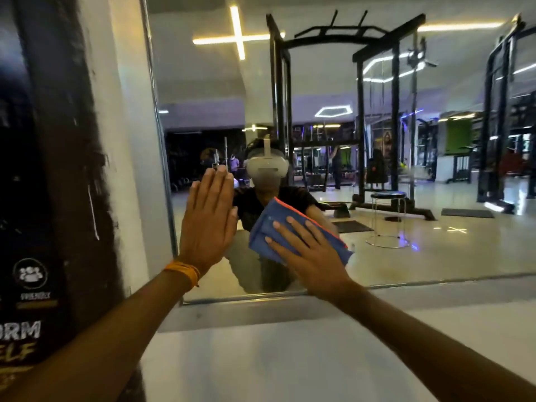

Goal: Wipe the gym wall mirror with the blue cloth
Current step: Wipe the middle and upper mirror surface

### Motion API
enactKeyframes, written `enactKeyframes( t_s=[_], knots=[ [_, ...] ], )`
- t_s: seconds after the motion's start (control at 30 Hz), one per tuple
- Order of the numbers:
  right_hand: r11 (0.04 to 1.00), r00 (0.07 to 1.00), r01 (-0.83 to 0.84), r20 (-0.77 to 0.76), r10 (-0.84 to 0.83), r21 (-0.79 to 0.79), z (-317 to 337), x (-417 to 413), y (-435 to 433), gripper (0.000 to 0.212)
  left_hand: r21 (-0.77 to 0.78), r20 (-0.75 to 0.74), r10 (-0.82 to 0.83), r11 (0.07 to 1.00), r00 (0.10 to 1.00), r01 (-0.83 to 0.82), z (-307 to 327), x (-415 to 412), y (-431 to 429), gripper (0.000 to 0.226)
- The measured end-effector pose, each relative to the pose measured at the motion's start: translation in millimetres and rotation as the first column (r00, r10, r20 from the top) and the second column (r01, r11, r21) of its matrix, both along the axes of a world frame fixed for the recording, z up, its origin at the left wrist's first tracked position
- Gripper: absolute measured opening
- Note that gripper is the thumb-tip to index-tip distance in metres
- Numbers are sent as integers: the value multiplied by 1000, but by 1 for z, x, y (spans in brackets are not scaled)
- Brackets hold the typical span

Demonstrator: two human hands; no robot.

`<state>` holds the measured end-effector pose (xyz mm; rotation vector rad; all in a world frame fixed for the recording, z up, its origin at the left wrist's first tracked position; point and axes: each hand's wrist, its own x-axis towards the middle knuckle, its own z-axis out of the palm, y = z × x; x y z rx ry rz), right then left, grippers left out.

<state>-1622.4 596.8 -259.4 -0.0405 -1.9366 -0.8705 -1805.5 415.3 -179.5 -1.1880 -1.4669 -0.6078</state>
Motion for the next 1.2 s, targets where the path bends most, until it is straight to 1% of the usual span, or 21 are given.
enactKeyframes(
  t_s=[0.1, 0.17, 0.23, 0.3, 0.37, 0.43, 0.47, 0.5, 0.57, 0.67, 0.73, 0.87, 0.93, 0.97, 1.0, 1.03, 1.07, 1.1, 1.13, 1.17, 1.2],
  knots=[
    [979, 975, -45, -223, 0, -197, 52, 31, 26, 56, 28, -8, -17, 999, 1000, 17, 11, -6, 5, 64],
    [910, 902, -172, -432, -8, -376, 81, 37, 30, 55, 46, -3, -21, 999, 1000, 21, 22, -11, 7, 65],
    [853, 837, -245, -545, -54, -461, 83, 18, 11, 56, 47, -5, -22, 999, 1000, 22, 26, -14, 9, 65],
    [905, 882, -158, -469, -50, -395, 60, -9, -10, 57, 51, -5, -36, 998, 999, 37, 26, -16, 10, 65],
    [987, 978, -49, -208, 15, -156, 43, -18, -15, 54, 64, -11, -58, 996, 998, 58, 24, -17, 11, 65],
    [998, 1000, -14, -12, 15, 57, 69, -5, -2, 53, 76, -22, -91, 993, 996, 92, 25, -18, 10, 64],
    [994, 1000, -27, 18, 25, 103, 94, 4, 6, 54, 86, -22, -103, 991, 994, 105, 27, -18, 9, 64],
    [996, 999, -40, -16, 42, 84, 123, 11, 14, 56, 98, -25, -111, 989, 993, 113, 32, -18, 8, 65],
    [991, 973, -82, -226, 56, -108, 187, 22, 24, 58, 118, -14, -114, 986, 993, 115, 49, -21, 6, 65],
    [926, 866, -182, -500, -8, -331, 258, 4, 14, 58, 162, 47, -130, 979, 990, 121, 95, -26, 5, 67],
    [919, 850, -205, -527, -4, -338, 267, -22, -3, 58, 175, 66, -135, 977, 989, 121, 124, -27, 4, 67],
    [989, 981, -142, -124, 147, 51, 217, -24, -6, 56, 153, 45, -143, 979, 989, 134, 143, -33, 2, 69],
    [968, 983, -185, 19, 184, 171, 274, -18, -5, 59, 139, 5, -134, 981, 991, 132, 145, -37, -1, 68],
    [929, 955, -262, 210, 210, 263, 323, -25, 1, 64, 130, -14, -127, 983, 992, 128, 150, -40, -3, 69],
    [799, 809, -504, 503, 304, 328, 361, -38, 16, 70, 132, -29, -116, 984, 993, 119, 158, -43, -4, 69],
    [618, 561, -763, 671, 484, 192, 417, -41, 43, 77, 152, -36, -99, 983, 994, 103, 169, -45, -4, 70],
    [586, 466, -810, 636, 616, 27, 461, -38, 56, 88, 184, -25, -85, 979, 996, 88, 179, -46, -5, 70],
    [675, 630, -737, 399, 666, 37, 481, -35, 59, 96, 215, 7, -96, 972, 995, 92, 189, -46, -5, 70],
    [830, 832, -555, 49, 553, 53, 467, -34, 43, 90, 237, 50, -129, 965, 990, 114, 199, -46, -5, 71],
    [897, 901, -392, -283, 329, -205, 435, -35, 17, 73, 247, 80, -157, 960, 984, 133, 205, -47, -6, 70],
    [912, 848, -357, -479, 226, -203, 401, -42, -2, 60, 242, 85, -156, 961, 984, 131, 210, -50, -7, 70]
  ],
)
